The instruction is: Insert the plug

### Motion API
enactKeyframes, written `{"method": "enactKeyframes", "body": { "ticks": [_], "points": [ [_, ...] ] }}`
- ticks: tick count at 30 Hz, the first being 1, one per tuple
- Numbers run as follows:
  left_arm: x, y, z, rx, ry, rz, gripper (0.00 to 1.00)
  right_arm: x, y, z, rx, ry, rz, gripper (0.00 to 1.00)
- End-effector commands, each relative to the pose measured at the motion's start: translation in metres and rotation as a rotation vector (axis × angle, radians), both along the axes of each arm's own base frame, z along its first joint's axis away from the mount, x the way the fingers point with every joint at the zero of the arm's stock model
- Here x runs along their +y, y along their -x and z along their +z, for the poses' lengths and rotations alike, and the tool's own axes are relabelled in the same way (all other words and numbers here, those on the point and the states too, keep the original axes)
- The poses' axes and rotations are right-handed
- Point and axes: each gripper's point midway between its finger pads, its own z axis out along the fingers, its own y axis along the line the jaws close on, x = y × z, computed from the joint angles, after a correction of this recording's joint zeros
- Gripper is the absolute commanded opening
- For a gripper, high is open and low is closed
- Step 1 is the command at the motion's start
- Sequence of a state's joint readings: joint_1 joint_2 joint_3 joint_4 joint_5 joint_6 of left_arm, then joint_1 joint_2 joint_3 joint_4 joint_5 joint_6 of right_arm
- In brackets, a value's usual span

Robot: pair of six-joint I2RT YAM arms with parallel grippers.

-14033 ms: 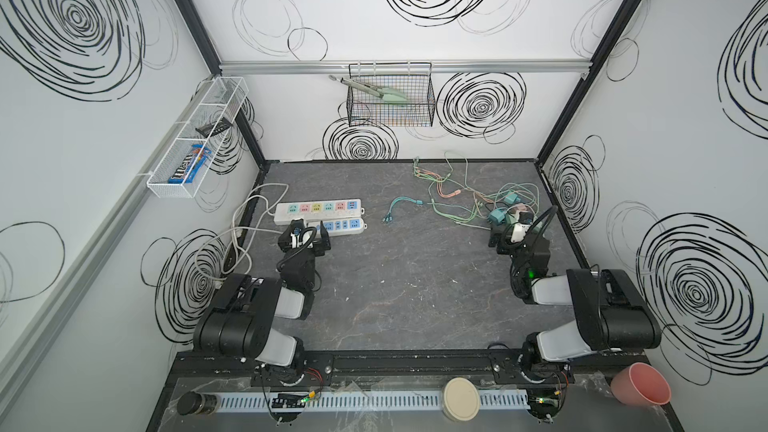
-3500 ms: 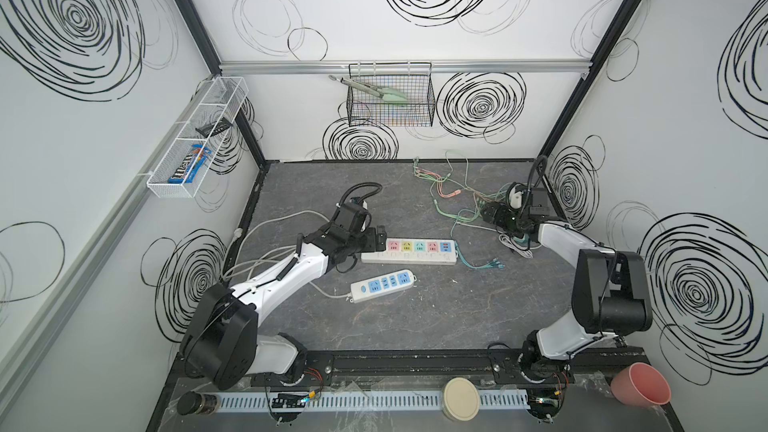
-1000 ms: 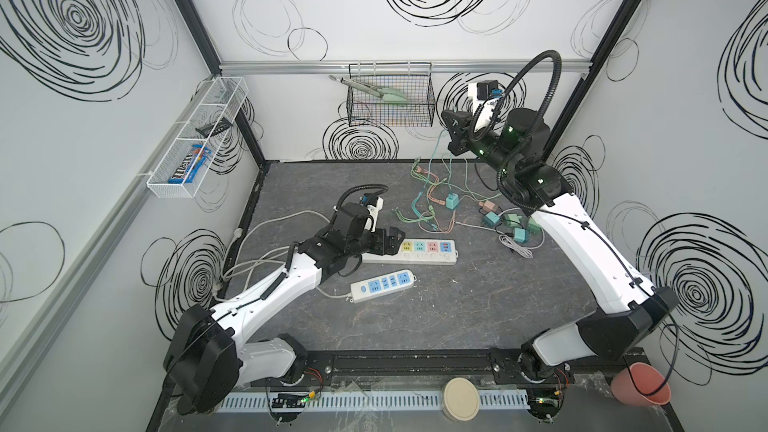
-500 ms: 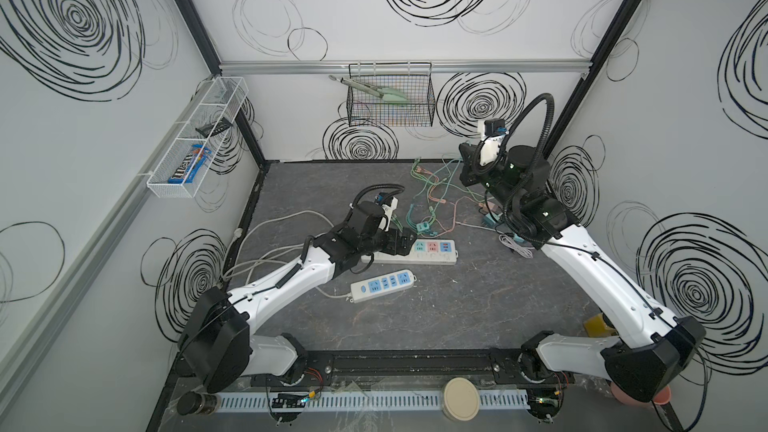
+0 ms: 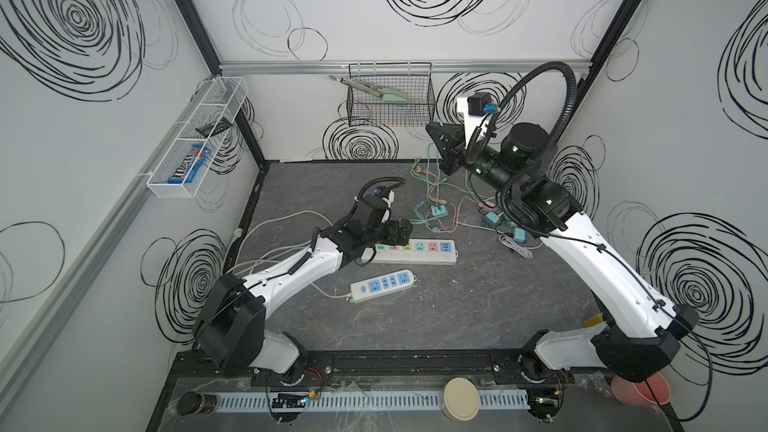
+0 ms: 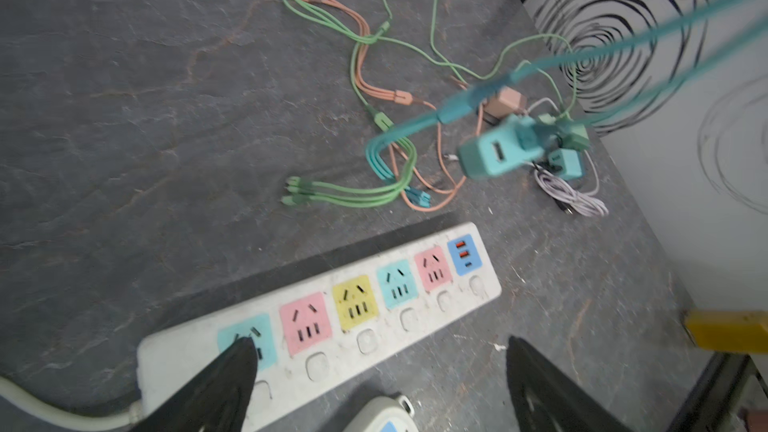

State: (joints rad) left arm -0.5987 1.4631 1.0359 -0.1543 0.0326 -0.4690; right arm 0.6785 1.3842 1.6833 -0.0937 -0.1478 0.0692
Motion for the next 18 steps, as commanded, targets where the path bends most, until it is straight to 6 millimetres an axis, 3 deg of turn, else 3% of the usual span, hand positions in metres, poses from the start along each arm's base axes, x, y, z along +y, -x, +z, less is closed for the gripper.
{"method": "enactKeyframes", "body": {
  "ticks": [1,4,8,12,15,18],
  "points": [
    [0.036,-0.05,0.036,-0.074,0.057,0.171,0.96,0.024,0.033,0.038,-0.106,-0.04,0.124,0.0],
    [0.064,-0.064,0.066,-0.12,0.086,0.234,0.96,0.047,0.054,0.054,-0.152,-0.051,0.207,0.0],
    [0.098,-0.062,0.102,-0.202,0.088,0.287,0.96,0.071,0.072,0.069,-0.193,-0.061,0.291,0.0],
    [0.13,-0.05,0.106,-0.209,0.079,0.357,0.96,0.078,0.071,0.075,-0.191,-0.077,0.302,0.0],
    [0.142,-0.038,0.098,-0.194,0.07,0.381,0.96,0.075,0.049,0.057,-0.155,-0.067,0.212,0.0],
    [0.149,-0.027,0.077,-0.154,0.043,0.393,0.96,0.071,0.02,0.007,-0.044,-0.042,0.145,0.0]
  ]
}}
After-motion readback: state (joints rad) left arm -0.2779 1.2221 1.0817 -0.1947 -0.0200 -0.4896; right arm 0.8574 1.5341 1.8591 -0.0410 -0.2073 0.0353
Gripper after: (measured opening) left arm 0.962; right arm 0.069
